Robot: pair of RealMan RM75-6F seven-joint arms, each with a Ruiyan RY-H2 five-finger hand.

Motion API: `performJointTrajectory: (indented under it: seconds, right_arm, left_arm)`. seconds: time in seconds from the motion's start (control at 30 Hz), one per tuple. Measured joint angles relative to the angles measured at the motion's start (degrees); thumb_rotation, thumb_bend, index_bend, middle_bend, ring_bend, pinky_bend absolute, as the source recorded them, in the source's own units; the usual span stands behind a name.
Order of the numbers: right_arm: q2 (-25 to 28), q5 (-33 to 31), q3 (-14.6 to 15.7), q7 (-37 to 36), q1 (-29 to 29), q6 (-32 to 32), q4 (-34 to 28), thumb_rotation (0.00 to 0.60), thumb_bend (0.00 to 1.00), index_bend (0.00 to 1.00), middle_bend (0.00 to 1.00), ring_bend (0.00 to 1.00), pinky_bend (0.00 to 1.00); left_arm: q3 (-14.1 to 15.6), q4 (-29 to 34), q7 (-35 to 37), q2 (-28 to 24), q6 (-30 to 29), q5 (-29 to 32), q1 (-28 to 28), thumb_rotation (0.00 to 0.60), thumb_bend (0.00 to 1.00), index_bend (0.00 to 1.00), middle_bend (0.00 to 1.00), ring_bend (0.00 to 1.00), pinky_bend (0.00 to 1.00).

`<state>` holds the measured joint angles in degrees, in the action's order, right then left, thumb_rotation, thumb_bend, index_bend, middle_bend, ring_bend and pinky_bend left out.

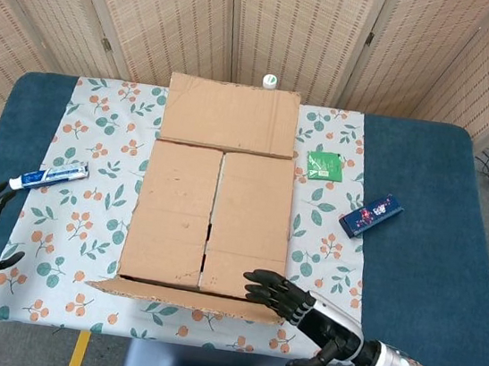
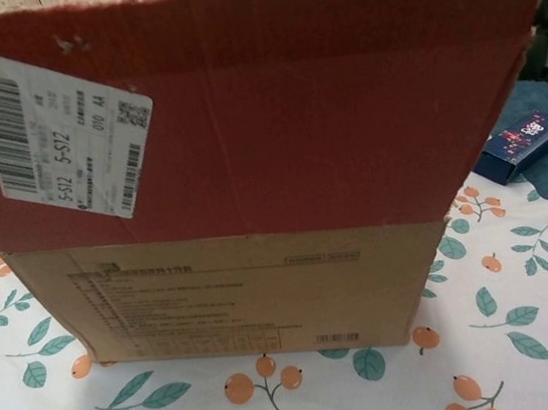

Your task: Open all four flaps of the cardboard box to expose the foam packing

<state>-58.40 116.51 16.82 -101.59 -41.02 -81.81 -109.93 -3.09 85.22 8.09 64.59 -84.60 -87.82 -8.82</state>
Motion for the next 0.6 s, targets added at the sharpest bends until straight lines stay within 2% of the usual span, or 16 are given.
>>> performJointTrajectory:
  seconds: [0.37,0.6]
  right_arm:
    - [0.08,3.61,4.27,3.51,1.98,-2.16,-0.10,0.600,0.25,0.00,0.00,0.00,0.00]
    - [0.33,2.43,3.94,7.02,2.54,-3.31,0.35,0.600,0.25,0.00,0.00,0.00,0.00]
  left_arm:
    - [-0.05,0.20,-0.52,0.09,-0.19,-0.06,-0.01,0.600,0.21,0.00,0.00,0.00,0.00]
    - [-0.02,0.27,-0.62,0.11,-0.16,-0.34,-0.19,0.600,0.21,0.00,0.00,0.00,0.00]
